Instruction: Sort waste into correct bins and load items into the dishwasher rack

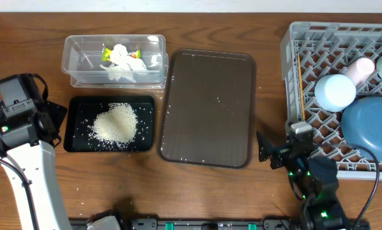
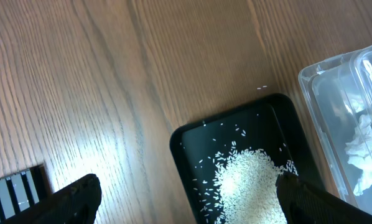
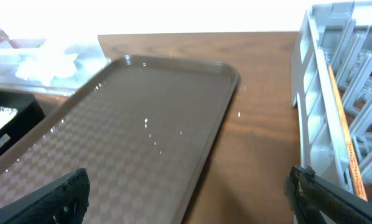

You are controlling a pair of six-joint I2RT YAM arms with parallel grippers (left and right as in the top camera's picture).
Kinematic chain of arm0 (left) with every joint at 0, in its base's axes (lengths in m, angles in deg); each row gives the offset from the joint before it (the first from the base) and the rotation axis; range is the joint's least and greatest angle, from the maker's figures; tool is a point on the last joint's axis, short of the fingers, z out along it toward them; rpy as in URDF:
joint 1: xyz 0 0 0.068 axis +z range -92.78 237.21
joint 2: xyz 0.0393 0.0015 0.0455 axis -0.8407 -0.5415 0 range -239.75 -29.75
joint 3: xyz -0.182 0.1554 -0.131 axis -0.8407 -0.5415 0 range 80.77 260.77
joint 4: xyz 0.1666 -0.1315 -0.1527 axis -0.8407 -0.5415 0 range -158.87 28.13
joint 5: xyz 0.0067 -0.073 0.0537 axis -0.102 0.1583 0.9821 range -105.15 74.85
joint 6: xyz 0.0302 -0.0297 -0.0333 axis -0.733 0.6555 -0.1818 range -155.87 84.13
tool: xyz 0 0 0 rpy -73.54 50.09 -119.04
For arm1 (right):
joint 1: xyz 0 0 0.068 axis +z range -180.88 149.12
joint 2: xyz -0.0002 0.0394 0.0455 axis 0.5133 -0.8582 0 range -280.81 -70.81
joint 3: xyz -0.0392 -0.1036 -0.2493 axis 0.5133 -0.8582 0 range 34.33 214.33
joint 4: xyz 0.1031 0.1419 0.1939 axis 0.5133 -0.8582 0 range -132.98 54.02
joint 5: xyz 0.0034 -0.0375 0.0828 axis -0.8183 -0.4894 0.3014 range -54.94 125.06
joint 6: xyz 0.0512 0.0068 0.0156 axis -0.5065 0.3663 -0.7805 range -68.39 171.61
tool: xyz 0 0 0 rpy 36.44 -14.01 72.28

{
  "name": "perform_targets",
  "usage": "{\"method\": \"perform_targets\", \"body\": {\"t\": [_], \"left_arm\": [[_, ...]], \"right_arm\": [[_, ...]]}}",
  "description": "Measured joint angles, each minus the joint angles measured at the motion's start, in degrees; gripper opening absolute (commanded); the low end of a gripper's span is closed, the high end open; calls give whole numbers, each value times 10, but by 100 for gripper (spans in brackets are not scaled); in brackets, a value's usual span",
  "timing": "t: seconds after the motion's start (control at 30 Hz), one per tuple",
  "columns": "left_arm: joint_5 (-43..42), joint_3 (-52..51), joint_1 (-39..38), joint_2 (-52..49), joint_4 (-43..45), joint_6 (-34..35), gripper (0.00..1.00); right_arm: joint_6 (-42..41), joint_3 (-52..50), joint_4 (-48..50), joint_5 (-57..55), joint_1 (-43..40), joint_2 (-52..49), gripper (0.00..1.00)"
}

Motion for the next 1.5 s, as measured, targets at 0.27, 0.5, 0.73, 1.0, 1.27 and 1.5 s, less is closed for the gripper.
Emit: {"method": "perform_targets", "body": {"t": [0.27,0.5,0.73,1.0,1.27,1.5], "left_arm": [[0,0,0,0,0,0,92],[0,0,0,0,0,0,92],[0,0,0,0,0,0,92],[0,0,0,0,0,0,92],[0,0,0,0,0,0,92],[0,0,0,0,0,0,92]], "right_arm": [[15,-63,26,-19,-28,97,99],[17,-64,-60,-50,-60,170,99],[27,-64,-90,-68,-79,202,99],[30,-64,-90,-70,-79,203,99],[30,-64,-84,-74,-79,264,99],[30,-64,-90,-76,-112,268,99]]}}
